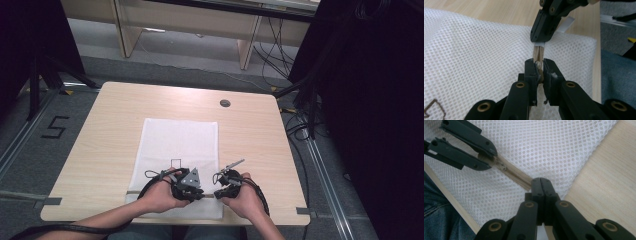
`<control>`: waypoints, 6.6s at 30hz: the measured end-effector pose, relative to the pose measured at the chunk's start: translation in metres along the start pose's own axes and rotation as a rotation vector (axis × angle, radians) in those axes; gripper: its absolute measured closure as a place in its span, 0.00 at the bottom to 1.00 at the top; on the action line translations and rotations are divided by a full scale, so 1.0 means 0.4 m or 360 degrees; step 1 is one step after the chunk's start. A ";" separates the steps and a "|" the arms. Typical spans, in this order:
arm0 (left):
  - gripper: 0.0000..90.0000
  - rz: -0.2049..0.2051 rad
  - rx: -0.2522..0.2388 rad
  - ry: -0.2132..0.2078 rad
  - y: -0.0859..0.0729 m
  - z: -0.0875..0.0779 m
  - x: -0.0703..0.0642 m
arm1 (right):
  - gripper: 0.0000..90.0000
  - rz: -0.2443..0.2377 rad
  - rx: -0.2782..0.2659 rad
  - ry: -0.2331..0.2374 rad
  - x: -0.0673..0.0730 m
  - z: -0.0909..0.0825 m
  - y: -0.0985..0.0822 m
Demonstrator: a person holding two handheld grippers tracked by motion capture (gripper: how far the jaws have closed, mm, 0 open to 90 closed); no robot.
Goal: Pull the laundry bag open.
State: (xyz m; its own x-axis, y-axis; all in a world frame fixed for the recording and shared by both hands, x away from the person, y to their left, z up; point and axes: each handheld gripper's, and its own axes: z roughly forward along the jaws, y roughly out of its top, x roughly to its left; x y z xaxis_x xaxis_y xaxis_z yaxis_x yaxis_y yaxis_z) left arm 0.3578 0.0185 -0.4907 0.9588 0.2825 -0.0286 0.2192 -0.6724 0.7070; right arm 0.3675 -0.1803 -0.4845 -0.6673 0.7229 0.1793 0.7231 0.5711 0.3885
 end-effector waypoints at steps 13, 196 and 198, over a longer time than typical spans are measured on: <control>0.91 -0.0016 -0.0004 0.0004 -0.004 -0.006 0.000 | 1.00 0.0062 0.0036 -0.0011 0.007 -0.004 0.000; 0.91 -0.0049 -0.0038 0.0042 -0.071 -0.122 0.012 | 1.00 -0.0048 0.0040 -0.0069 0.017 0.000 0.005; 0.91 -0.0041 -0.0032 0.0043 -0.072 -0.124 0.014 | 1.00 -0.0050 0.0037 -0.0070 0.017 0.000 0.005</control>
State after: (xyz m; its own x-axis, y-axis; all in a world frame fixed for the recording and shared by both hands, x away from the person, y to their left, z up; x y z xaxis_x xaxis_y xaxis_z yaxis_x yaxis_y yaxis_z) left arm 0.3478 0.0732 -0.4762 0.9477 0.3179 -0.0279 0.2395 -0.6508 0.7204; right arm 0.3646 -0.1743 -0.4826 -0.6818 0.7204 0.1273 0.7060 0.6025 0.3723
